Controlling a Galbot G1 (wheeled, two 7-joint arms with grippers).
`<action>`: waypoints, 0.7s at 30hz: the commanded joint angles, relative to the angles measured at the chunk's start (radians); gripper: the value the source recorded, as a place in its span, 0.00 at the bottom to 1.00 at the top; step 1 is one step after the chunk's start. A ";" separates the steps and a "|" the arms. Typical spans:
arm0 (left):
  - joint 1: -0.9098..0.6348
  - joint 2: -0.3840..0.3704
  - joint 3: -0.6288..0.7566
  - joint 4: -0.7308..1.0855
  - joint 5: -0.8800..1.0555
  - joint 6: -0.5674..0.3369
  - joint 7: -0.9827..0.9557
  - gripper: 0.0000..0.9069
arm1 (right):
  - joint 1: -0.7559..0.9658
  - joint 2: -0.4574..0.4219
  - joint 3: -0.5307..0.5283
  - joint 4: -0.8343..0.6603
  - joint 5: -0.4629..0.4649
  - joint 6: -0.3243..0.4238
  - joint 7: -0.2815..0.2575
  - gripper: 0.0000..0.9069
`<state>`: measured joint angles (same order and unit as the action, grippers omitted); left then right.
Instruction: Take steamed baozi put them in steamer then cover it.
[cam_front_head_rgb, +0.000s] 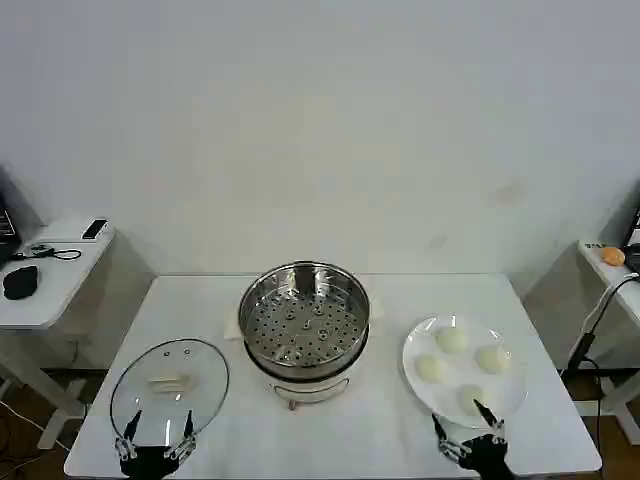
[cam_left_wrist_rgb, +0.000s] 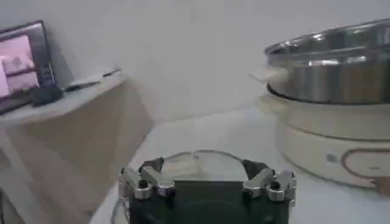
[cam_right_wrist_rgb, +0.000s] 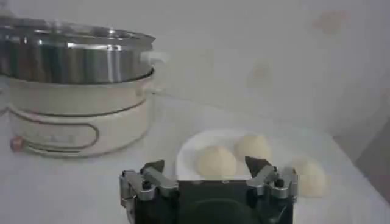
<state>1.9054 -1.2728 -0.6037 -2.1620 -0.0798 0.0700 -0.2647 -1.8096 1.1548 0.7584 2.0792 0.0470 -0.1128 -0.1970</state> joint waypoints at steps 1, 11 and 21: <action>0.004 0.005 -0.021 -0.047 0.011 0.057 0.029 1.00 | 0.040 -0.132 0.091 0.016 -0.097 -0.114 -0.046 1.00; 0.008 -0.023 -0.024 -0.047 0.101 0.037 0.070 1.00 | 0.223 -0.504 0.195 -0.178 -0.326 -0.140 -0.348 1.00; 0.000 -0.058 -0.018 -0.051 0.155 0.028 0.078 1.00 | 0.755 -0.722 -0.292 -0.412 -0.339 -0.051 -0.573 1.00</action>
<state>1.9055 -1.3258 -0.6221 -2.2081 0.0477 0.0915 -0.1993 -1.2597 0.5920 0.6008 1.7656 -0.2221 -0.1786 -0.6513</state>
